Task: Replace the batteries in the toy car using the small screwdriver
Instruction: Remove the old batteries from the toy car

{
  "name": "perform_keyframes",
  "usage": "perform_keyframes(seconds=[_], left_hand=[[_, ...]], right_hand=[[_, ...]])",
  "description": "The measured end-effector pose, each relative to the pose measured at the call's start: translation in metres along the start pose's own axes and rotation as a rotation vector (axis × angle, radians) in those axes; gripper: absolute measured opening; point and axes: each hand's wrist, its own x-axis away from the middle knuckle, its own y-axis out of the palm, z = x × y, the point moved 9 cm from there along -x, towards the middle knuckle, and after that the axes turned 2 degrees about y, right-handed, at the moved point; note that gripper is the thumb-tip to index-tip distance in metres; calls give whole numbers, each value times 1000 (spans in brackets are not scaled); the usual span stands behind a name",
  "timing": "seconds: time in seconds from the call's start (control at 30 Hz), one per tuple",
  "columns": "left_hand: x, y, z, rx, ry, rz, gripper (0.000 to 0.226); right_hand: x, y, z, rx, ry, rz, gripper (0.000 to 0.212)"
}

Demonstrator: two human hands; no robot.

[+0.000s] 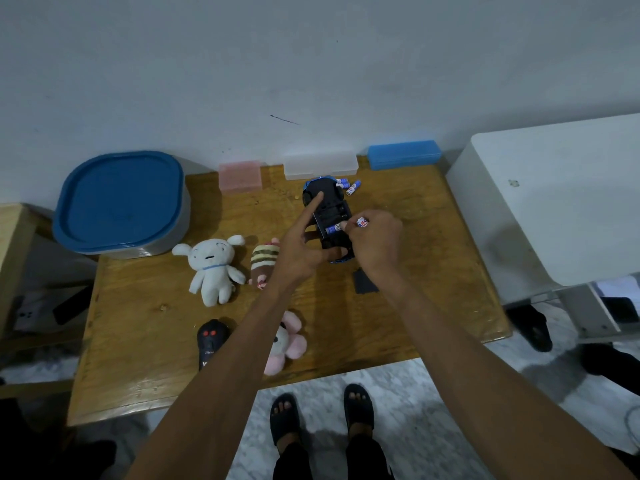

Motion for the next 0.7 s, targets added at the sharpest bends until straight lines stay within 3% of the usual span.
perform_keyframes(seconds=[0.27, 0.7], left_hand=[[1, 0, -3, 13, -13, 15, 104], [4, 1, 0, 10, -20, 9, 104]], right_hand=[[2, 7, 17, -218, 136, -35, 11], [13, -2, 2, -324, -17, 3, 16]])
